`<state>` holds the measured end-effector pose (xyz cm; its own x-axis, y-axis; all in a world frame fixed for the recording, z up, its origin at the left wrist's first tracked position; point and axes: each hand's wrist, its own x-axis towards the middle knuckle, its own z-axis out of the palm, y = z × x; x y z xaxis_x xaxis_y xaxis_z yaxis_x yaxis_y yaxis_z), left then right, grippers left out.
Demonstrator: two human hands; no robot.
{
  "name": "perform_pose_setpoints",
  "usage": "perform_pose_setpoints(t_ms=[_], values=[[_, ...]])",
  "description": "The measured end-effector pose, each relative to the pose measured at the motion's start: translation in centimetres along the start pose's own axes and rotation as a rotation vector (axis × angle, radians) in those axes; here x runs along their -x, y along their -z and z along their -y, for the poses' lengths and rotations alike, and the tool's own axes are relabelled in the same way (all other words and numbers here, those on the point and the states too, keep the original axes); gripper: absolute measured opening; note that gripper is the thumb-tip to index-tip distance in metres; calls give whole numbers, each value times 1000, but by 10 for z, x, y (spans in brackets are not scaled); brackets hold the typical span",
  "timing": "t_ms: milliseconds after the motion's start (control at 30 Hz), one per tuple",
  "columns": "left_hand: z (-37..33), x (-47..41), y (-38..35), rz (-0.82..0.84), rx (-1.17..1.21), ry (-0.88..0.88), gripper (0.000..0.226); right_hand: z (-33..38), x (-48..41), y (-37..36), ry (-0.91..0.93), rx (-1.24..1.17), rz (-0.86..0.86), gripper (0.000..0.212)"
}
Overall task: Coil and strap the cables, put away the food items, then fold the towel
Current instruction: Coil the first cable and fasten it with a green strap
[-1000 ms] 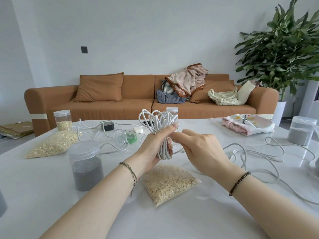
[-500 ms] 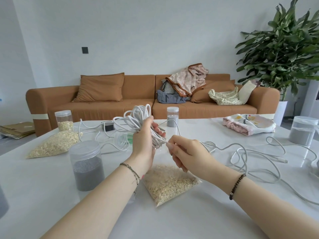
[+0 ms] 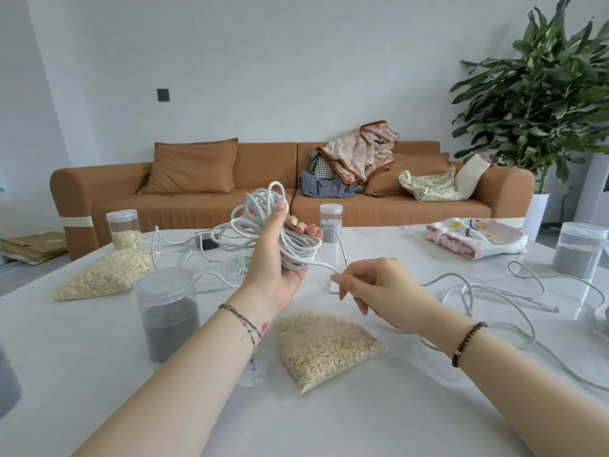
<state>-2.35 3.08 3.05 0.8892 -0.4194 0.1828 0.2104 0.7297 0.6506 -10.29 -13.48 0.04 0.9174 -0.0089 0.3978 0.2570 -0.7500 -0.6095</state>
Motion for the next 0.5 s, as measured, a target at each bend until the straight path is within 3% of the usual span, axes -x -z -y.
perform_pose_setpoints(t_ms=[367, 500], values=[[8, 11, -5, 156, -137, 135, 28, -20, -11, 6, 9, 307, -243, 16], [14, 10, -1, 170, -318, 212, 43, -21, -9, 10, -13, 374, -277, 16]])
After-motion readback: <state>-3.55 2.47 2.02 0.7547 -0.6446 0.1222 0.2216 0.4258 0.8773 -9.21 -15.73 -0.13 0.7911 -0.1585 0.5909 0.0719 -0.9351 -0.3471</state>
